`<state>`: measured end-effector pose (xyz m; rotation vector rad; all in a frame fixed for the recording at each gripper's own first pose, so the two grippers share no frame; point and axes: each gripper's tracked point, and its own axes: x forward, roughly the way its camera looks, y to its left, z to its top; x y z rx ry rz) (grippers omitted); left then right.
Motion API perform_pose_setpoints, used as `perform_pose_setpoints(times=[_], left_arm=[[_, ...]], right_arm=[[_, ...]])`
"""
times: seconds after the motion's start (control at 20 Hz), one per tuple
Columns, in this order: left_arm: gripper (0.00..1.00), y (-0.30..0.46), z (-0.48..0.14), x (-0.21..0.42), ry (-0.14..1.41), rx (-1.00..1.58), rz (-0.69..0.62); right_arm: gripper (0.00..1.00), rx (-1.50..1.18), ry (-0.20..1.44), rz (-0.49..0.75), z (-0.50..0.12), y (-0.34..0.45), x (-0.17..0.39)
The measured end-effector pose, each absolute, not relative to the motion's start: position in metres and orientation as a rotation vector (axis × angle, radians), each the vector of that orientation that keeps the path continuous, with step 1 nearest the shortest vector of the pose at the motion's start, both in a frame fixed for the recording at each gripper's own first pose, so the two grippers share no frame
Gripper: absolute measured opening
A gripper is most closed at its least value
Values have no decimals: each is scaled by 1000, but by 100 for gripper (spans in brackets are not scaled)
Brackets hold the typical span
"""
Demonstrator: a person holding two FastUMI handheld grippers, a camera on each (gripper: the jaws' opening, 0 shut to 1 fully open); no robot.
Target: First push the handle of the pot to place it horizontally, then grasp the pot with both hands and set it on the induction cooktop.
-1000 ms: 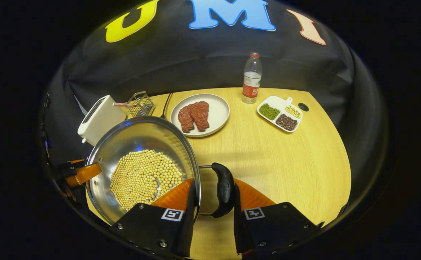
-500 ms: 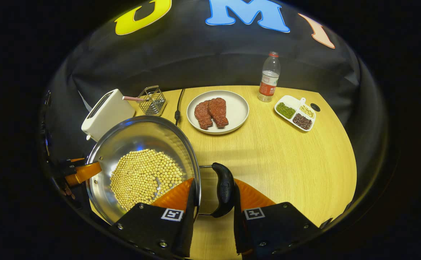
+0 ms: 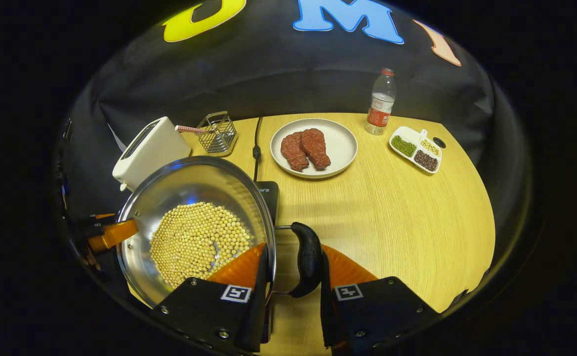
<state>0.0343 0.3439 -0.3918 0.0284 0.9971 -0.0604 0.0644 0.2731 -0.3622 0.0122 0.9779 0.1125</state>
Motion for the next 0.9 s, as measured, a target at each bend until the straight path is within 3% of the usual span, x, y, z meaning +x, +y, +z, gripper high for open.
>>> perform_pose_setpoints(times=[0.05,0.2,0.25,0.35,0.4,0.6,0.75,0.9], left_arm=[[62,347,-392,35,996,28,-64],[56,356,-398,35,1000,17,-69],[62,357,-400,35,1003,11,-68],[55,360,-404,37,1004,9,-74],[59,361,-405,38,1003,8,-77],[55,361,-410,41,1007,3,-88],[62,363,-412,41,1003,4,-91],[59,365,-412,40,993,5,-83]], right_arm=[[47,13,978,109,-363,276,63],[46,10,977,102,-365,283,63],[46,9,979,100,-366,285,63],[46,5,981,96,-368,287,64],[46,5,983,93,-368,287,64],[46,11,992,83,-371,288,63],[46,12,981,78,-373,288,63],[47,20,982,79,-376,291,63]])
